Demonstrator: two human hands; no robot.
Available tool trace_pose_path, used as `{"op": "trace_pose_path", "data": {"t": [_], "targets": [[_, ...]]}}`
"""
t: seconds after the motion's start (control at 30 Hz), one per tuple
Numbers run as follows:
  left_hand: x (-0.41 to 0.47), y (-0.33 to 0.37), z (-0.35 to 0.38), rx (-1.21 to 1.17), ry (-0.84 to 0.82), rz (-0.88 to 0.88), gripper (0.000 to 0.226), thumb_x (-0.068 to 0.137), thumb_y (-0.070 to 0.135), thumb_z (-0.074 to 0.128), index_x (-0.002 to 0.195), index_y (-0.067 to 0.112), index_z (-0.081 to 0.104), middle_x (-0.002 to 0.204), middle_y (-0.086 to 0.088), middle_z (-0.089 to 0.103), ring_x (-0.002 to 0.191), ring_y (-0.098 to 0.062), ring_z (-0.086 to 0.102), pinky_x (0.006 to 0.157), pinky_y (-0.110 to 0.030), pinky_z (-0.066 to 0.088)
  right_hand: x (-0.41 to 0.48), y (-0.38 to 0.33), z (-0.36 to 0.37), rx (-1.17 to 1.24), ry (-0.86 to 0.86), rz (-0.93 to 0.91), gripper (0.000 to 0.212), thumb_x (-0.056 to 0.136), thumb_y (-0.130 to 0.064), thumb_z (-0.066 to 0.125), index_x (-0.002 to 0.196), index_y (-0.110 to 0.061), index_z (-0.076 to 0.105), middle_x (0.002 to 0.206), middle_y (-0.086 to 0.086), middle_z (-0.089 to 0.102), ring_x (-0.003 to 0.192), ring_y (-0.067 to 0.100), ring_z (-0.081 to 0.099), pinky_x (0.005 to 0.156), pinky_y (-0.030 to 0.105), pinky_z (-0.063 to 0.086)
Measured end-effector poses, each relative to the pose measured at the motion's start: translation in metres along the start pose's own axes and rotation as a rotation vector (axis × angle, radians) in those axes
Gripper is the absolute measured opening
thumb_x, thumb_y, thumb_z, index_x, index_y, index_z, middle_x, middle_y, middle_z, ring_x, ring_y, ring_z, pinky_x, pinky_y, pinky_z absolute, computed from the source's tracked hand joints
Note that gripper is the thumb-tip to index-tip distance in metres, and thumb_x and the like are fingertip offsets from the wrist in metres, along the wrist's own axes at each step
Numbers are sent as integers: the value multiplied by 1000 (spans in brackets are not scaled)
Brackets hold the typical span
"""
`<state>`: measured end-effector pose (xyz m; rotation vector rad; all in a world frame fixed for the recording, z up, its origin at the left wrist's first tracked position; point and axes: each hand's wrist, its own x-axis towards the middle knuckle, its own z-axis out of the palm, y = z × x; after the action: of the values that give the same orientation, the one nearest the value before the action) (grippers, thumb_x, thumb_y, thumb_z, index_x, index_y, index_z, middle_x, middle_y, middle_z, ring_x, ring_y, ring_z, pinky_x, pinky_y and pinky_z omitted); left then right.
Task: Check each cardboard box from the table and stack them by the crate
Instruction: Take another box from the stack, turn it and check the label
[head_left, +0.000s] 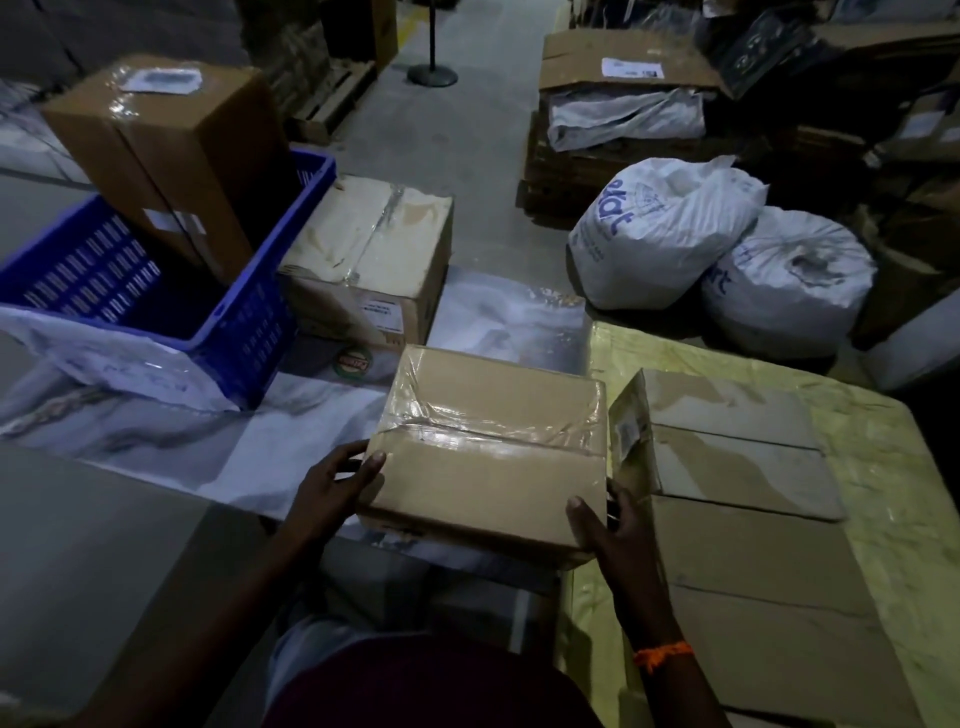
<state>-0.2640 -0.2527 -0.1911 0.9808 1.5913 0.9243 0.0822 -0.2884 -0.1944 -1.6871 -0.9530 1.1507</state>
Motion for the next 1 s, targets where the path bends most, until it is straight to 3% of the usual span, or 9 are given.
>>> {"op": "trace_pose_path", "data": {"t": [0.03, 0.13, 0.23, 0.33, 0.47, 0.6, 0.73, 0.87, 1.0], "targets": [[0, -4, 0, 0, 13, -5, 48, 84, 58, 74, 123, 32, 68, 113, 5, 69, 106, -18, 68, 87, -42, 60, 0, 3, 0, 3, 5, 3, 49, 90, -28, 78, 135, -24, 61, 122, 0, 71, 107, 13, 70, 83, 29, 62], [0, -7, 1, 21, 33, 13, 37, 88, 50, 73, 120, 33, 69, 109, 5, 70, 100, -15, 70, 81, -37, 61, 4, 3, -1, 29, 21, 19, 47, 92, -22, 75, 136, -17, 59, 119, 2, 70, 102, 12, 69, 67, 19, 58], [4, -1, 1, 84, 39, 45, 36, 90, 47, 72, 120, 29, 68, 106, 7, 70, 94, -11, 69, 65, -20, 57, 12, 1, -1, 41, 45, 36, 43, 94, -21, 73, 134, -14, 58, 116, 2, 67, 99, 13, 66, 58, 15, 54], [13, 7, 5, 123, 33, 55, 34, 92, 34, 72, 125, 26, 64, 107, 9, 68, 94, -9, 67, 60, -19, 56, 27, -7, 1, 36, 73, 24, 36, 95, -14, 71, 130, -13, 59, 111, 2, 66, 92, 10, 65, 56, 13, 52], [39, 22, 12, 208, -1, 89, 57, 89, 27, 78, 141, 23, 56, 124, 2, 66, 110, -16, 63, 92, -31, 53, 61, -21, 6, -24, 69, -11, 45, 95, -17, 73, 136, -8, 58, 118, 6, 67, 91, 5, 65, 60, 11, 51], [66, 46, 26, 350, -25, 131, 66, 85, 41, 79, 144, 22, 55, 135, -4, 65, 121, -22, 62, 103, -46, 50, 82, -40, 14, -38, 35, -55, 32, 94, -21, 74, 125, -14, 65, 107, -1, 73, 93, 10, 72, 75, 26, 58], [76, 55, 37, 355, 26, 132, 59, 84, 51, 76, 135, 24, 62, 126, -1, 70, 115, -21, 63, 97, -42, 52, 90, -52, 18, 11, 27, -49, 20, 92, -31, 76, 108, -19, 73, 101, 3, 77, 97, 21, 74, 84, 37, 60], [63, 61, 35, 215, 35, 101, 60, 88, 44, 77, 140, 27, 53, 125, 9, 60, 102, -11, 59, 66, -33, 54, 75, -62, 15, 76, 78, -58, 37, 92, -30, 76, 123, -12, 68, 112, 3, 75, 101, 16, 73, 75, 24, 55], [49, 78, 33, 82, 123, 157, 51, 90, 37, 75, 132, 19, 52, 123, 5, 59, 108, -13, 58, 78, -29, 51, 66, -72, 11, 126, 167, -89, 41, 90, -33, 78, 125, -16, 63, 121, 1, 70, 110, 18, 68, 85, 31, 55]]}}
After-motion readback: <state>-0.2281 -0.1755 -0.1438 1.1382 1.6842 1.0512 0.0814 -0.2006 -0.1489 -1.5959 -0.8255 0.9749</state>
